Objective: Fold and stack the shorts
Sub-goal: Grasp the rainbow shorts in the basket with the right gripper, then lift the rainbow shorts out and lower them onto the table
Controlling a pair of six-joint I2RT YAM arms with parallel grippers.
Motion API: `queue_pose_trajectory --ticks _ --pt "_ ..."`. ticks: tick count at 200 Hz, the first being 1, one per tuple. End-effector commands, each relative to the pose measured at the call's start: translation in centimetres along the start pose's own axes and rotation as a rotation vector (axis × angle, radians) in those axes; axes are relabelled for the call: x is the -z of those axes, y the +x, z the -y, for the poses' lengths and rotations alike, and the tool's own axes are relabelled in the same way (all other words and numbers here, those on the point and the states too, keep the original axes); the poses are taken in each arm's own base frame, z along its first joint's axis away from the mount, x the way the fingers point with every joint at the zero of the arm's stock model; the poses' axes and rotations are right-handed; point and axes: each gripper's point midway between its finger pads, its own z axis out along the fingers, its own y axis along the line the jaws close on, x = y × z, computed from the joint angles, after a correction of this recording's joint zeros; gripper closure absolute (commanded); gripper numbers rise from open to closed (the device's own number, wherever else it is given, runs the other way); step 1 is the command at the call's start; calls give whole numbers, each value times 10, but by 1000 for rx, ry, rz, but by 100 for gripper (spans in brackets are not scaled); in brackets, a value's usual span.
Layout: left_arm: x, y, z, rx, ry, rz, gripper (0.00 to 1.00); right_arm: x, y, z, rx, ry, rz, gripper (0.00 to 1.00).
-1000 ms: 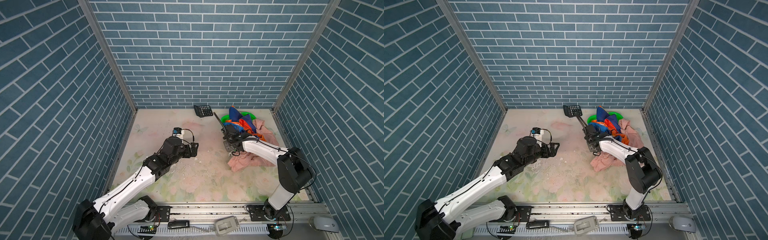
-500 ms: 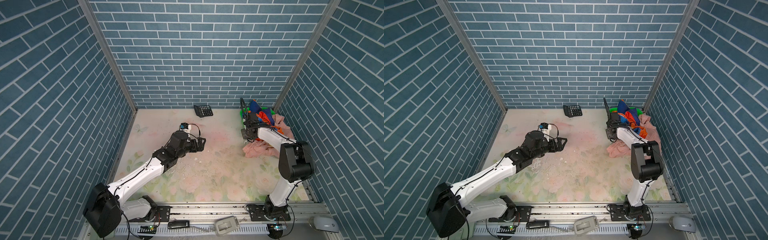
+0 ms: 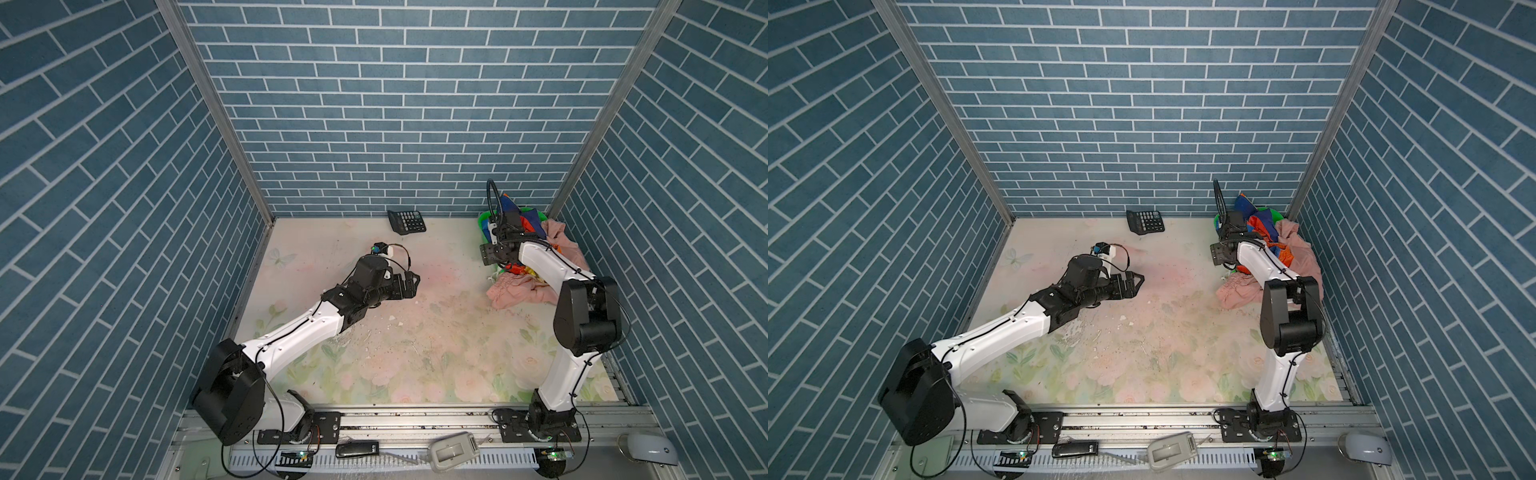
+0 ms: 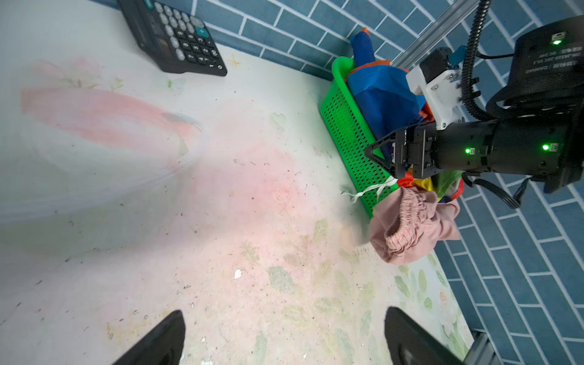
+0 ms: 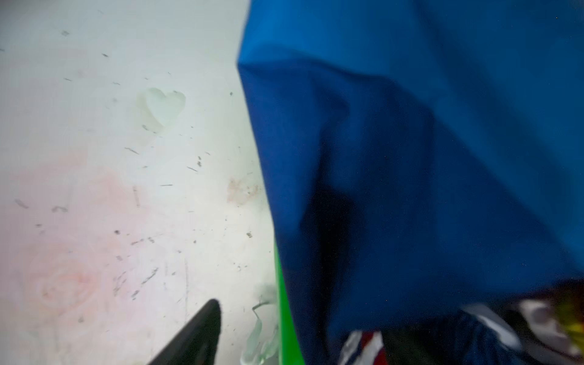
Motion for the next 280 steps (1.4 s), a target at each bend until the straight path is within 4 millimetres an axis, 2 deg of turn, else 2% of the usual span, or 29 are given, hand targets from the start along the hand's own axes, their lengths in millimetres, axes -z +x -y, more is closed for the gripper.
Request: queue_pose_trajectory --ticks 1,13,25,45,66,83,100,106,120,134,146,161,192,225,238,264,280 --pt "-1 -16 22 -45 52 7 0 85 -27 12 -154 -39 161 1" --pt "-3 -25 31 -65 64 5 0 104 -22 38 -254 14 208 1" --pt "-9 -30 40 -84 78 2 1 115 -8 76 -384 77 235 1" --pt "-19 -34 56 -100 110 3 0 110 22 124 -556 149 207 1" --pt "-32 -34 73 -110 147 -5 0 100 45 159 -665 205 209 1" --pt "-43 -32 86 -123 172 -21 0 83 48 163 -704 137 195 1" --pt "-51 -28 91 -133 179 -36 1 60 44 149 -711 21 155 2" --pt "-53 -27 91 -132 182 -41 0 51 42 142 -715 -32 135 5" --pt "-57 -24 90 -126 182 -50 0 38 42 135 -733 -82 95 17" --pt "-56 -21 89 -125 185 -56 0 40 39 137 -743 -78 106 35" --pt "-55 -18 86 -123 182 -58 0 54 30 140 -758 -70 163 57" --pt "-51 -16 83 -120 176 -54 0 78 17 142 -759 -72 223 75" --pt "-46 -16 83 -116 178 -51 0 135 -11 141 -731 -89 331 98" --pt "-30 -29 87 -131 170 -20 0 210 -54 135 -681 -149 542 100" --pt "-22 -37 89 -135 161 0 0 243 -70 139 -654 -128 642 100" --pt "-9 -46 97 -149 179 19 0 287 -93 151 -630 -88 743 100" --pt "-5 -46 95 -161 168 19 0 308 -109 148 -608 -125 785 100"
